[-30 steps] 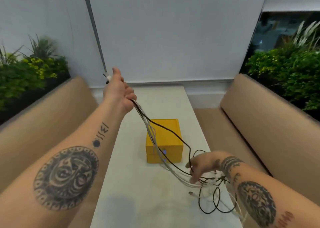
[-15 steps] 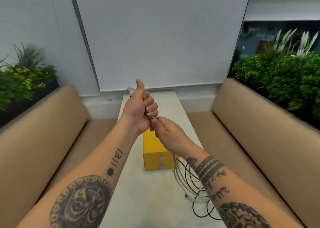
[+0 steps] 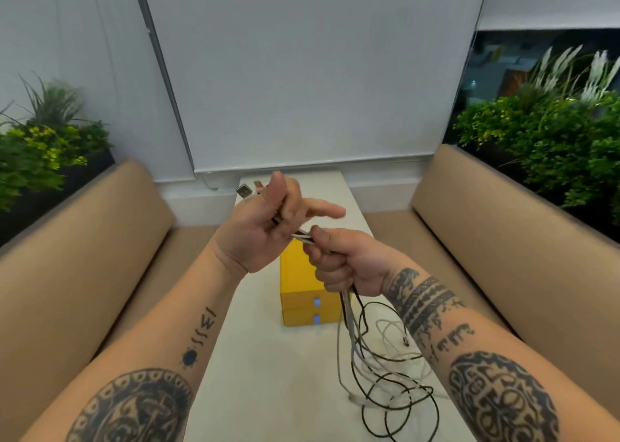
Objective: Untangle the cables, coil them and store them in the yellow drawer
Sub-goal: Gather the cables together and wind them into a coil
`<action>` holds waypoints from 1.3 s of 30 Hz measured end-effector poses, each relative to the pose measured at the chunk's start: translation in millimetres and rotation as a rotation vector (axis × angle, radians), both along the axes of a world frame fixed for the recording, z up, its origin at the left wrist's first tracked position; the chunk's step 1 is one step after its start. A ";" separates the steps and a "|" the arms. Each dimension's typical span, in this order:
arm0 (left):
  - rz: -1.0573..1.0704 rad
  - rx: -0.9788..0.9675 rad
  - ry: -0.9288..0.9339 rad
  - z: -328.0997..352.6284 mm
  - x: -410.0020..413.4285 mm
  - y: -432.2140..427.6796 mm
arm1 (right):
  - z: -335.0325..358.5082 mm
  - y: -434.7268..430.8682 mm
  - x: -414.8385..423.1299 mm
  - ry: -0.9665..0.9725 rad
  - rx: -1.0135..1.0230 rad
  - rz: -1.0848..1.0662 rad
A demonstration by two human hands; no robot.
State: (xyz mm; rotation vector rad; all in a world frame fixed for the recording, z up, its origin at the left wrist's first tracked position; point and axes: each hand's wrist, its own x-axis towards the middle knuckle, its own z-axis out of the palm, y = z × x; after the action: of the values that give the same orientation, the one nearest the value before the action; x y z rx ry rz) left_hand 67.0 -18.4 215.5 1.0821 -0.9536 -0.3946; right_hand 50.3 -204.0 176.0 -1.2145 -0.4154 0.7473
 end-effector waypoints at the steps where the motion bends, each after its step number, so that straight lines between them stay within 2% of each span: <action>1: 0.031 0.040 -0.063 -3.1 2.1 4.2 | 0.8 -0.4 0.7 -0.067 -0.057 -0.099; 3: -0.004 0.163 -0.158 -8.1 5.6 12.1 | 4.3 -3.7 4.2 -0.215 -0.187 -0.236; 5: -0.118 0.289 -0.085 -10.7 9.4 23.5 | 13.3 -8.6 5.0 -0.396 -0.365 -0.315; 7: -0.254 0.311 0.105 -11.3 7.1 31.5 | 23.0 -13.3 3.5 -0.606 -0.584 -0.335; 10: -0.371 0.144 0.555 -15.5 8.8 39.4 | 31.7 -16.4 -1.2 -0.883 -0.840 -0.287; 11: -0.330 0.152 0.671 -16.4 12.6 41.4 | 33.4 -16.7 -3.5 -0.942 -0.879 -0.269; 13: -0.268 0.352 0.772 -16.1 16.5 39.2 | 32.9 -16.8 -5.6 -1.061 -0.955 -0.223; 14: -0.270 0.521 0.750 -15.0 14.5 35.9 | 32.9 -16.6 -6.9 -1.132 -1.005 -0.196; 16: -0.298 0.836 0.587 -19.1 7.9 28.8 | 30.6 -16.5 -6.7 -1.260 -1.084 -0.154; 17: -0.312 0.915 0.509 -22.6 5.2 26.6 | 28.4 -16.6 -6.5 -1.301 -1.100 -0.151; 20: -0.311 0.840 0.454 -32.1 1.1 22.6 | 21.3 -17.4 -7.3 -1.410 -1.098 -0.201; 22: -0.225 0.779 0.455 -34.3 -1.1 19.7 | 17.5 -19.1 -4.4 -1.442 -1.117 -0.260; 24: -0.020 0.847 0.340 -32.9 -3.7 11.8 | 14.4 -22.1 -0.2 -1.375 -1.144 -0.285; 27: 0.358 1.192 -0.166 -23.2 -5.2 -3.5 | 4.5 -24.9 5.1 -1.045 -1.077 -0.247; 29: 0.536 1.393 -0.559 -18.0 -1.2 -6.4 | -3.8 -26.1 7.0 -0.718 -0.868 -0.240; 31: 0.664 1.468 -0.941 -21.5 6.5 -1.5 | -7.0 -29.0 7.1 -0.342 -0.582 -0.191; 33: 0.806 1.261 -1.308 -30.6 17.6 10.6 | -7.6 -33.8 6.0 -0.023 -0.366 -0.081; 35: 0.883 1.001 -1.501 -44.0 25.1 20.8 | -10.3 -34.6 4.2 0.141 -0.226 0.001; 37: 1.005 0.837 -1.484 -59.7 29.8 20.9 | -15.4 -29.8 3.6 0.233 -0.132 -0.023; 39: 1.087 0.849 -1.354 -72.3 28.2 16.5 | -20.2 -21.2 3.5 0.309 -0.091 -0.153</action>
State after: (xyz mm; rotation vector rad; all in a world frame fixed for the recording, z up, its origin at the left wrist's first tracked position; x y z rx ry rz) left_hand 95.3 -2.0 143.2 2.5511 -1.1313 1.0952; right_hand 53.8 -225.2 155.8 -1.1770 -0.0336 0.8127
